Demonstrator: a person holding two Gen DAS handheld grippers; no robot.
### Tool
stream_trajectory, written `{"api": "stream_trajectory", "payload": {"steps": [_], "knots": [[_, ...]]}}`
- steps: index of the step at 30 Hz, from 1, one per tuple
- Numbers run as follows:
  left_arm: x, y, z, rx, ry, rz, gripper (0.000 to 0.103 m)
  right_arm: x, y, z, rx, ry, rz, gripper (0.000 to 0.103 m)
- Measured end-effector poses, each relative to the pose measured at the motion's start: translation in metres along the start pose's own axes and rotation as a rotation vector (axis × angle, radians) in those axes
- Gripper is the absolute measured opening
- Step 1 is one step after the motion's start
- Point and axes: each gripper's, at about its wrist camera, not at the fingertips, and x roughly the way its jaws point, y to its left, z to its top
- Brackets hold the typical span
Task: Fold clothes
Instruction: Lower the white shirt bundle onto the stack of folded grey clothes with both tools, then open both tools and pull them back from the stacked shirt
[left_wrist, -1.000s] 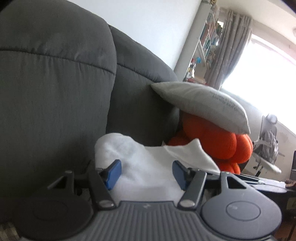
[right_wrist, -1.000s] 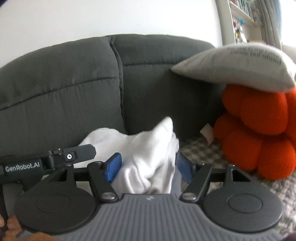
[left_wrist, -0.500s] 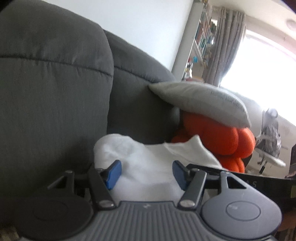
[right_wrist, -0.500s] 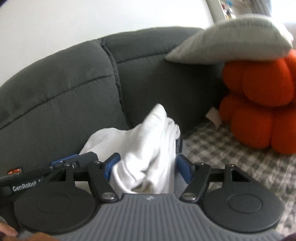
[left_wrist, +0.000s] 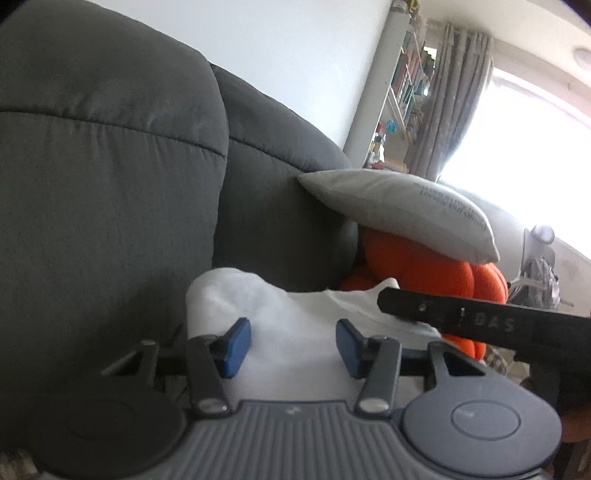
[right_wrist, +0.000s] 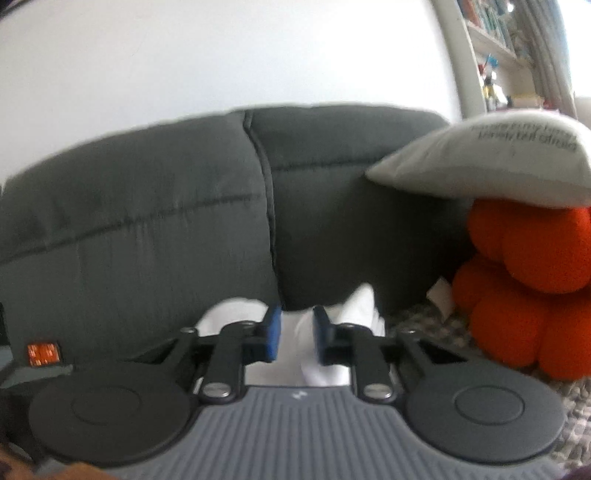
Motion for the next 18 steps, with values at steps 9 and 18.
{"api": "stream_trajectory", "payload": {"steps": [9,18], "knots": [[0.006,-0.012,-0.006,0.091,0.018,0.015,0.053,0.015,-0.025,-0.021,0.105,0.069,-0.061,0.003],[-0.020,-0.022,0.008,0.032,0.059,0.064,0.063,-0.017,-0.013,-0.005,0.094,0.087,0.003,0.031]]}}
